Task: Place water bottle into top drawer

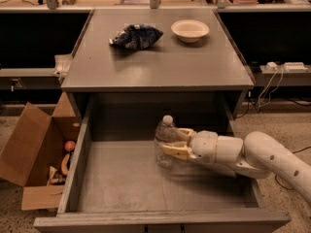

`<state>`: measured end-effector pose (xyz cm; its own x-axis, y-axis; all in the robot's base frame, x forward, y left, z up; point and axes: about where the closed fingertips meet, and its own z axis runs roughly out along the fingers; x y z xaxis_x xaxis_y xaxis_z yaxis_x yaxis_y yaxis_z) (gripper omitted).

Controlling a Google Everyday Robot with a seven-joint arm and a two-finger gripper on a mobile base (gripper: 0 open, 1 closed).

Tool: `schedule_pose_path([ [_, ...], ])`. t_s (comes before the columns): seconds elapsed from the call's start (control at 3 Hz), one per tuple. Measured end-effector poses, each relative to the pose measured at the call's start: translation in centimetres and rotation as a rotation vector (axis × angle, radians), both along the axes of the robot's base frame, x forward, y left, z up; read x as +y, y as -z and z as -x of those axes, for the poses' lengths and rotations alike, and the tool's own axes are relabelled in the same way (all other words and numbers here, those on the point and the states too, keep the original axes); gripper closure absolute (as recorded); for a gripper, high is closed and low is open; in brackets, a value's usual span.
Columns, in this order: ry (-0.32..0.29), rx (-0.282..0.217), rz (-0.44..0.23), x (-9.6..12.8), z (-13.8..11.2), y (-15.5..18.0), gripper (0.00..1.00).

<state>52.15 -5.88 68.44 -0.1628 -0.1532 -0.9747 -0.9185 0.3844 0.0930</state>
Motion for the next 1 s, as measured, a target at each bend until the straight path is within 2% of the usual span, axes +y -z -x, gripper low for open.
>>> schedule_pose_path([
  [1.0, 0.000, 0.000, 0.000, 0.01, 0.00, -0.01, 0.12],
])
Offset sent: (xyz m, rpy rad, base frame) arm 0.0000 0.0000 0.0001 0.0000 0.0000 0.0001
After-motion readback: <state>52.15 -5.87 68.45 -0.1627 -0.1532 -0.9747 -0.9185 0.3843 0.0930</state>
